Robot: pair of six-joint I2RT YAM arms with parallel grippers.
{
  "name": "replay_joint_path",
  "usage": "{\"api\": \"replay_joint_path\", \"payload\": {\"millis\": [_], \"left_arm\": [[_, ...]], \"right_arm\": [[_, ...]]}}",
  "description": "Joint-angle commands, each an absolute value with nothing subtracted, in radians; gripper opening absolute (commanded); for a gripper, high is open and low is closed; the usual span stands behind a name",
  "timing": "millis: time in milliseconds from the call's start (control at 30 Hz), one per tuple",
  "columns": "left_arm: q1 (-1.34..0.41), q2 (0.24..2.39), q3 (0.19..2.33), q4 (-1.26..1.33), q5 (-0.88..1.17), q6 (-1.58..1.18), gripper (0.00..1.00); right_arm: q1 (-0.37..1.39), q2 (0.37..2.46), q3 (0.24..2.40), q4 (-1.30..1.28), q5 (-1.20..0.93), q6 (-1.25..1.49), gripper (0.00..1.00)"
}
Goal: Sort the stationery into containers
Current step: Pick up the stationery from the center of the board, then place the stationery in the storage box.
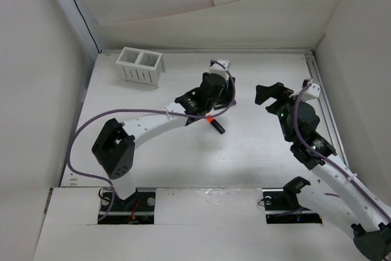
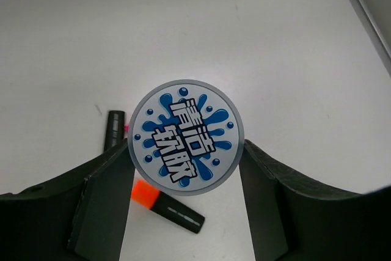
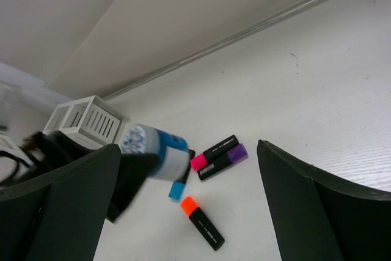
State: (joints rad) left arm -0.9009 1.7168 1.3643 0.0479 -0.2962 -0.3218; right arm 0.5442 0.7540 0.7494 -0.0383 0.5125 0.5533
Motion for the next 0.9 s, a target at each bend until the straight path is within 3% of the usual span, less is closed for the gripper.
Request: {"api": "replay_joint_path", "payload": {"millis": [0, 200, 400, 533, 700, 867], "left_arm": [[-0.801, 1.628, 1.347, 0.057, -0.408, -0.392, 0.30], [-0.585, 1.549, 1.313, 0.089, -0.408, -0.475, 0.30], [-0.405, 1.612, 1.449, 0.064, -0.365, -0.511, 0.31], [-0.350, 1.727, 1.592, 0.002, -0.403, -0.477, 0.32], [-0.264, 1.842, 1.759, -0.104, -0.403, -0.454, 0.32], [-0.233, 1.923, 1.887, -0.163, -0.428, -0.436, 0.32]], "right_arm": [[0.540, 0.750, 0.750, -0.009, 0.492, 0.543, 1.00], [0.540, 0.773, 0.750, 0.000, 0.462, 0.543, 1.00], [0.540, 0.825, 0.750, 0.020, 0.394, 0.543, 0.97], [0.540, 0.845, 0.750, 0.031, 0.365, 0.534, 0.78], [0.540, 0.854, 0.750, 0.040, 0.353, 0.534, 0.24], [0.540, 0.864, 0.750, 0.040, 0.342, 0.525, 0.23]]}}
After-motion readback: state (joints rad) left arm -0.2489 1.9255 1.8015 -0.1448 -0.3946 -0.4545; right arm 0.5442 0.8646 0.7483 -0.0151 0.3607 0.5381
